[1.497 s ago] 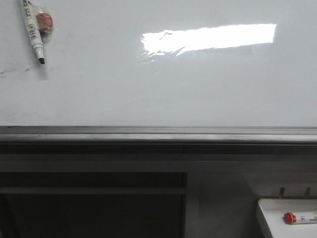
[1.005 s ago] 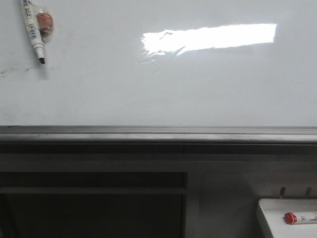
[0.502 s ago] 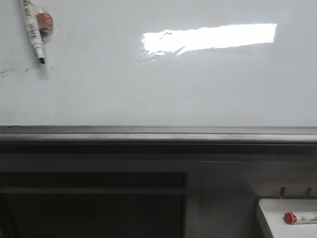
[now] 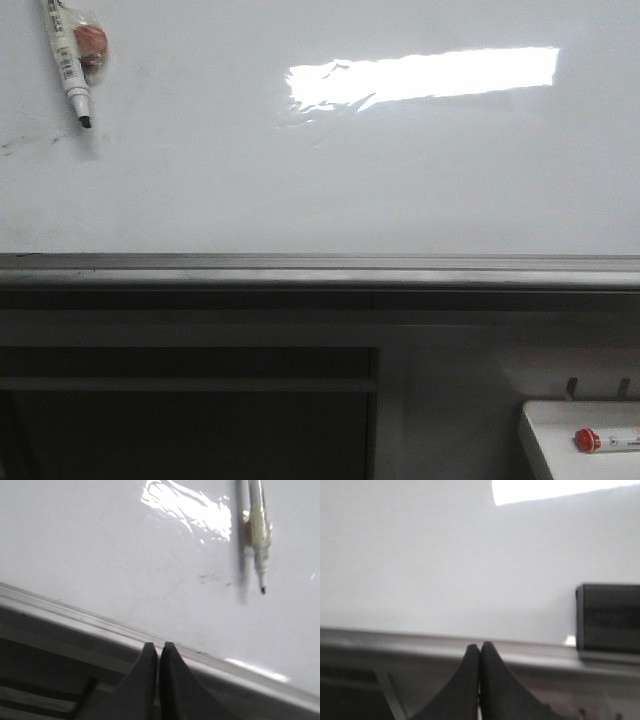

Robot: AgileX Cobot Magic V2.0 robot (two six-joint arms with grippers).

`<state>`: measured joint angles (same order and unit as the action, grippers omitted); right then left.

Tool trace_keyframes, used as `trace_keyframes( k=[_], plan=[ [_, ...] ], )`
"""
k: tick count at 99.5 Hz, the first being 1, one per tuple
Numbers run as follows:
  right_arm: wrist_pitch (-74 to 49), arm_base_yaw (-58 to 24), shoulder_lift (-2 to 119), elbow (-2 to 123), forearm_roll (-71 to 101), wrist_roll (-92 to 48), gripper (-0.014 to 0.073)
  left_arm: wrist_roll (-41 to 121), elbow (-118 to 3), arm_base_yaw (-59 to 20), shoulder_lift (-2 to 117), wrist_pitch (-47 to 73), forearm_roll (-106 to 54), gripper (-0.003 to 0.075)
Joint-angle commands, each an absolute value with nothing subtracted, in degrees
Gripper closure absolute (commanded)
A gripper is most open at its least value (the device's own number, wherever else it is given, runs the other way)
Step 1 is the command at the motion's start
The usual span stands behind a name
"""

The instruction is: Write number 2 on whiteboard

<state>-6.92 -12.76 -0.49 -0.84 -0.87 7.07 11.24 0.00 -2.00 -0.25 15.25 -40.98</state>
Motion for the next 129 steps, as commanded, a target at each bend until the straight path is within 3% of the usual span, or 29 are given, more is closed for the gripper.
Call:
trace_keyframes(
  k=[1,34,49,70,81,85,92,102,108,115,129],
  plan=[
    [6.3,-12.4,-1.6,-2.3,8.8,7.1,0.0664,10.9,0.6,-1.8,-1.8,11.2,-53.7,0.0741],
    [15.9,-12.4,-1.6,-2.1,29.1,7.1,0.0664,11.0,0.5,-1.8,-1.8,11.2,-65.7,0.0741],
    [4.4,-12.4,-1.5,2.6,26.3,6.3,0.0664,19.1,-4.0,-1.8,-1.5,12.1,-63.1,0.0741],
    [-9.6,-12.4,4.3,15.5,7.3,4.8,0.0654,22.5,-19.9,-1.8,8.2,21.4,-38.8,0.0741],
    [-11.2,-12.4,9.9,20.6,5.1,4.8,0.0559,22.5,-28.2,-1.8,18.5,28.7,-28.0,0.0736],
    [-12.0,-12.4,12.2,22.5,5.1,4.8,0.0502,22.4,-30.3,-2.4,21.2,29.4,-26.9,0.0714],
    [-14.4,-12.4,16.1,25.5,5.5,4.8,0.0395,22.4,-33.7,-4.2,25.8,29.3,-27.4,0.0603],
    [-18.6,-12.4,21.3,29.0,7.7,4.8,0.0262,22.4,-37.5,-6.5,31.7,29.4,-29.4,0.0346],
    [-21.1,-12.4,24.1,30.7,8.7,4.8,0.022,22.4,-39.4,-8.5,35.3,29.4,-31.0,0.0242],
    [-21.9,-12.4,26.6,31.4,9.2,4.8,0.0215,22.4,-41.3,-10.7,39.3,29.4,-31.4,0.0231],
    [-21.9,-12.4,29.4,31.4,9.5,4.8,0.0215,22.4,-44.4,-15.1,47.4,27.3,-32.5,0.0315]
  ],
)
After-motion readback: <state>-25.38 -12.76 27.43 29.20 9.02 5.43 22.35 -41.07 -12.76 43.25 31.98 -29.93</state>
